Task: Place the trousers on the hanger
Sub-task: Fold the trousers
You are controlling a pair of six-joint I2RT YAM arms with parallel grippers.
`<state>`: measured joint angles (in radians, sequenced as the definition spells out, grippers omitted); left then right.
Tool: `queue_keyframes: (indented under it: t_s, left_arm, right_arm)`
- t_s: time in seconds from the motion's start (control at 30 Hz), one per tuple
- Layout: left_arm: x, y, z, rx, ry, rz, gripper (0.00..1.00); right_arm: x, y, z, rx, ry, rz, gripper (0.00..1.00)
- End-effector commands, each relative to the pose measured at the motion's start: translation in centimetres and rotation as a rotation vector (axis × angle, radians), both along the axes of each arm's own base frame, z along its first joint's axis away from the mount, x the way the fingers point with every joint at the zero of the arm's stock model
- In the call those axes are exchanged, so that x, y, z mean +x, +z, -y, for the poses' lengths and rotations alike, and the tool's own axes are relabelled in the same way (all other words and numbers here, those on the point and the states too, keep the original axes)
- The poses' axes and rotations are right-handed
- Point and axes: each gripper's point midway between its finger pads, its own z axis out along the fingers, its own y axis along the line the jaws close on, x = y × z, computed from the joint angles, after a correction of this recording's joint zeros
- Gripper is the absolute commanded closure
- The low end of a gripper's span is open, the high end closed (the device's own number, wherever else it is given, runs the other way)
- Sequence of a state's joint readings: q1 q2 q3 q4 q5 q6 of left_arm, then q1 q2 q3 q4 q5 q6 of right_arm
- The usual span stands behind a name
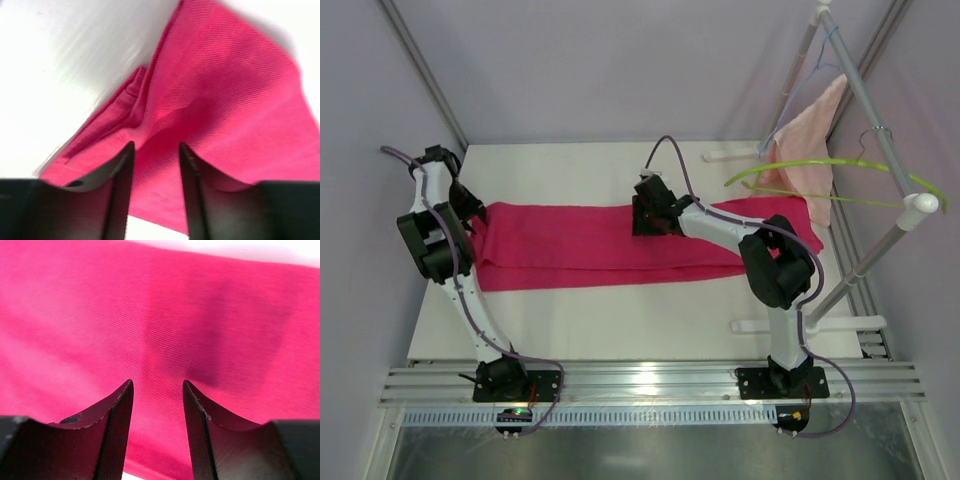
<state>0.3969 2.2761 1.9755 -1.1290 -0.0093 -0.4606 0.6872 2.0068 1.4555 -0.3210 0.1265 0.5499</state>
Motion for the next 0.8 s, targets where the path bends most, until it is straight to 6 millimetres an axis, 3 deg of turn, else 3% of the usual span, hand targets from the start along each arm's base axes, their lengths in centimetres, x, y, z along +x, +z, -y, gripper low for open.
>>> queue_keyframes:
  t_s: [0.0,0.07,0.13,0.17,0.2,0.27,0.33,0.4,0.53,0.67,0.77]
  left_arm:
    - [0.3,4.2,-1.7,0.107,0.029,0.052,0.56]
    - [-0.7,6.5,-2.4,0.181,0.033,0.081,0.48]
    - [-1.6,7.6,-2.5,0.219,0.04,0.096,0.46]
    - [-1.6,10.3,-2.7,0.266,0.053,0.175,0.45]
    - [-3.1,8.9,-1.9,0.251,0.056,0.146,0.44]
    - [-3.9,9.2,-1.0,0.235,0.075,0.192,0.44]
    - [-5.2,7.8,0.7,0.179,0.097,0.221,0.43]
    - [-6.0,5.3,1.8,0.122,0.104,0.207,0.43]
    - [-6.1,2.0,1.5,0.036,0.193,0.157,0.46]
    - [-6.1,1.2,0.8,0.058,0.24,0.139,0.46]
    - [-6.6,0.1,0.4,0.077,0.261,0.102,0.46]
  right_arm:
    - [-0.5,2.7,-2.9,0.073,0.2,0.031,0.52]
    - [-0.9,3.7,-4.5,0.119,0.349,0.077,0.53]
    - [-1.5,4.6,-5.8,0.128,0.512,0.109,0.53]
    - [-1.3,4.5,-6.1,0.124,0.541,0.119,0.54]
    - [-1.2,5.1,-6.6,0.122,0.607,0.156,0.54]
    - [-1.8,5.0,-7.5,0.116,0.694,0.178,0.54]
    - [-2.8,4.8,-8.2,0.073,0.797,0.199,0.54]
    - [-3.8,4.0,-8.6,0.034,0.856,0.205,0.54]
    - [-5.2,2.8,-9.2,-0.084,0.968,0.27,0.54]
    - [-6.0,1.3,-9.5,-0.164,1.053,0.302,0.53]
    - [-6.8,-0.1,-8.5,-0.214,1.096,0.285,0.54]
